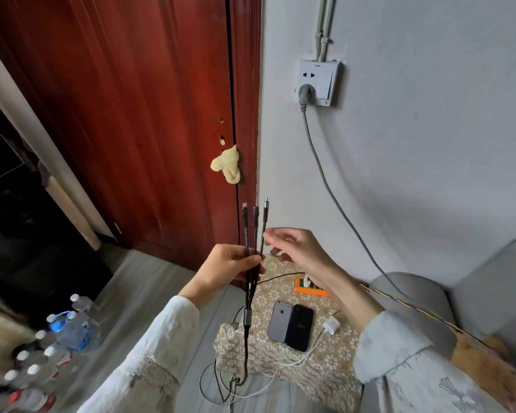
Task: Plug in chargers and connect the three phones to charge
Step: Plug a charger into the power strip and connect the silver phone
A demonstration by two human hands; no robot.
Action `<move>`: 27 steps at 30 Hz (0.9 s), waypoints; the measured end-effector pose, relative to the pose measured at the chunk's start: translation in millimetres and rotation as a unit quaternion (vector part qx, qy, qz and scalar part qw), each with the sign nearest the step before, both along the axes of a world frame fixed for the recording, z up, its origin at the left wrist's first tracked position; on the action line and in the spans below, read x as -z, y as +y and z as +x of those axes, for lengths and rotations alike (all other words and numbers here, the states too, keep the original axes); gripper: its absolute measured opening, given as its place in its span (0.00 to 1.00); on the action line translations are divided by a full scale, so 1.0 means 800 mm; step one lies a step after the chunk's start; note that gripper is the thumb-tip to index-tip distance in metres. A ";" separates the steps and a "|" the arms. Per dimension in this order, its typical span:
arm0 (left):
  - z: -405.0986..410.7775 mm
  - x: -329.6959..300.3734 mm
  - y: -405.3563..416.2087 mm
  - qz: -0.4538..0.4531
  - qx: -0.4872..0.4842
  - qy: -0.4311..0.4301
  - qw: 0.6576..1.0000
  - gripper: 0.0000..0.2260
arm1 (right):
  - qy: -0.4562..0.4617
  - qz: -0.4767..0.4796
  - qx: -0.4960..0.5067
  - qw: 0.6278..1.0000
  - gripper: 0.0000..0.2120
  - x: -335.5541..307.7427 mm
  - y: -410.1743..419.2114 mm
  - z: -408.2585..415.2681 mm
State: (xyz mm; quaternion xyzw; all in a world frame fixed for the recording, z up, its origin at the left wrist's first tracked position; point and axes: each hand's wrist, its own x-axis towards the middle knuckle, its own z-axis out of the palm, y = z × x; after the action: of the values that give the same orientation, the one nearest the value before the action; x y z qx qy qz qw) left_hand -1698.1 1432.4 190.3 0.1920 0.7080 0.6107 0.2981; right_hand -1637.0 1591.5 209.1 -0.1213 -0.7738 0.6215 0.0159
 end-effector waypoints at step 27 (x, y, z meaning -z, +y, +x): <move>0.005 0.293 -0.036 -0.131 -0.195 -0.086 0.968 0.10 | -0.268 -0.265 0.125 0.918 0.18 0.298 0.010 0.015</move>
State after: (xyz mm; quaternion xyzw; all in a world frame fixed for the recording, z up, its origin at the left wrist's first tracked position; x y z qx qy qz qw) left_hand -1694.2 1403.3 -44.2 -0.0436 0.7773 0.5732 0.2557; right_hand -1625.4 1599.8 -29.1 -0.3785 -0.5349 0.7409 -0.1469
